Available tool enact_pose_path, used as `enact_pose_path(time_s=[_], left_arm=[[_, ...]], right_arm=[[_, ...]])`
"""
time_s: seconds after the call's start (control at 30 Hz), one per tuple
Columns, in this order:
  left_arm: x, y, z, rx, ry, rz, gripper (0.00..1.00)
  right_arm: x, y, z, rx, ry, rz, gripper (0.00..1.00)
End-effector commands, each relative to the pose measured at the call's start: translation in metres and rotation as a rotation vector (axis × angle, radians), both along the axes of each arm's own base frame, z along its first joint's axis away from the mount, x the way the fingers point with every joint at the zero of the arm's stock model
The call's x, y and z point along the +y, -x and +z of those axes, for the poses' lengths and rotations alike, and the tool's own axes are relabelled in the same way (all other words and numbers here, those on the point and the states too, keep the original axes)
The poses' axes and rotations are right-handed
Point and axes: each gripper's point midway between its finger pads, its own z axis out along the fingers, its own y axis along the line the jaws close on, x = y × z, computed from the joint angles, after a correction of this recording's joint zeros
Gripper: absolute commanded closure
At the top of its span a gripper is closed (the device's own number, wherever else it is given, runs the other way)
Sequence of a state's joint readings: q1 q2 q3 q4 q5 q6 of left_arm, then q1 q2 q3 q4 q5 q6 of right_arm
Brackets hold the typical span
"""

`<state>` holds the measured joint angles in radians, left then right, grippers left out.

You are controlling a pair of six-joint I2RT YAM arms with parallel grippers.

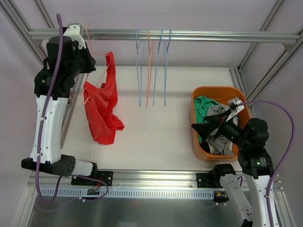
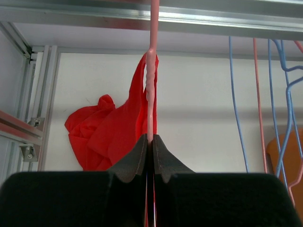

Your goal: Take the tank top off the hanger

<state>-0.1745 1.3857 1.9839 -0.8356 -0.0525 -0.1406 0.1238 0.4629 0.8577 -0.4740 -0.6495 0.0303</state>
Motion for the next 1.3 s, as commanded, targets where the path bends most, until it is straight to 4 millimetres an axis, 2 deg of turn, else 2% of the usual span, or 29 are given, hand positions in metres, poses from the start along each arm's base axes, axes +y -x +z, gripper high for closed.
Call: enact_pose_path(time_s=[0.0,0.37,0.63,0.7,0.73,0.8,0.97,1.27], left_arm=[[-0.007,0.021,0.024,-0.087,0.072,-0.049,1.0],[-0.005,0.019,0.016,-0.093,0.066,-0.037,1.0],[-0.006,0.015,0.021,-0.152,0.092,-0.032,1.0],[-0.006,0.018,0.028,-0.198,0.103,-0.033,1.0],[-0.007,0.016,0.021,-0.196,0.105,-0.034,1.0],[-0.006,0.021,0.033,-0.253,0.118,-0.034,1.0],[-0.004,0.032,0.044,-0.307,0.12,-0.037,1.0],[-0.004,0.028,0.059,-0.373,0.113,-0.042,1.0]], right_arm=[[0.006,0.002,0.013,-0.04,-0.034,0.037,0.03],[0.007,0.002,0.011,-0.038,-0.043,0.041,0.02],[0.007,0.003,0.01,-0.038,-0.042,0.042,0.02],[0.007,0.003,0.01,-0.04,-0.04,0.043,0.02],[0.007,0.003,0.009,-0.041,-0.041,0.043,0.02],[0.007,0.003,0.01,-0.044,-0.038,0.043,0.02],[0.007,0.003,0.009,-0.043,-0.036,0.045,0.02],[0.007,0.003,0.01,-0.042,-0.038,0.043,0.02]])
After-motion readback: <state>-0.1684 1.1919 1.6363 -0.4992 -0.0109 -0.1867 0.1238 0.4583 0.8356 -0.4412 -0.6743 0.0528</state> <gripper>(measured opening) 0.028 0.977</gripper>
